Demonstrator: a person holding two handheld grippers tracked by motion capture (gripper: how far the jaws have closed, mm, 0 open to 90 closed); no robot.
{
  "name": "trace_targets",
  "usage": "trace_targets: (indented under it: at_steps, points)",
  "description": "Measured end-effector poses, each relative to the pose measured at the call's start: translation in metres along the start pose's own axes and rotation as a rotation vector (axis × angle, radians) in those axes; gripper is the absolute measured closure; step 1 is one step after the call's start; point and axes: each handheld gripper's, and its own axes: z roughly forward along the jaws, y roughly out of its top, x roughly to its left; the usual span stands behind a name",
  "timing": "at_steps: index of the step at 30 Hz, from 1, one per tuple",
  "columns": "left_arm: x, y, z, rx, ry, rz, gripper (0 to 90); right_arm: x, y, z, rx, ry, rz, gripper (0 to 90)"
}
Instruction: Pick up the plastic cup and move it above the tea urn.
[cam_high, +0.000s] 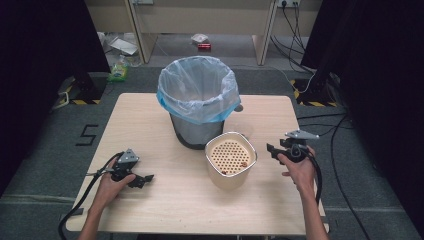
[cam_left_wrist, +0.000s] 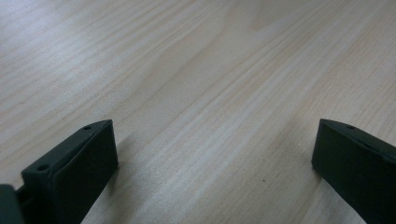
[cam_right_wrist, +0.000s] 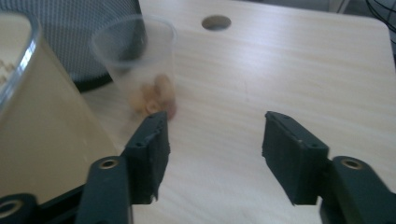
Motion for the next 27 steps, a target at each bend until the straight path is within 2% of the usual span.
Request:
trace_targets:
  at_steps: [1, 2, 7, 9, 13, 17, 19, 27]
  points:
    - [0.000, 0.000, 0.000, 0.000, 0.000, 0.000, 0.0, 0.000, 0.000, 0.000, 0.000, 0.000, 0.000, 44.7]
    - [0.000, 0.000, 0.000, 0.000, 0.000, 0.000, 0.0, 0.002, 0.010, 0.005, 0.000, 0.008, -0.003, 47.3]
    - [0.000, 0.000, 0.000, 0.000, 0.000, 0.000, 0.0, 0.008, 0.033, 0.017, 0.008, 0.021, -0.012, 54.0]
    - [0.000, 0.000, 0.000, 0.000, 0.000, 0.000, 0.0, 0.010, 0.037, 0.020, 0.005, 0.025, -0.019, 55.3]
    - [0.000, 0.000, 0.000, 0.000, 0.000, 0.000, 0.0, 0.016, 0.053, 0.035, 0.023, 0.035, -0.039, 59.9]
    - [0.000, 0.000, 0.000, 0.000, 0.000, 0.000, 0.0, 0.018, 0.061, 0.046, 0.034, 0.045, -0.048, 62.1]
    - [0.000, 0.000, 0.000, 0.000, 0.000, 0.000, 0.0, 0.018, 0.066, 0.055, 0.053, 0.035, -0.050, 63.8]
    - [0.000, 0.000, 0.000, 0.000, 0.000, 0.000, 0.0, 0.021, 0.072, 0.073, 0.100, 0.032, -0.068, 66.0]
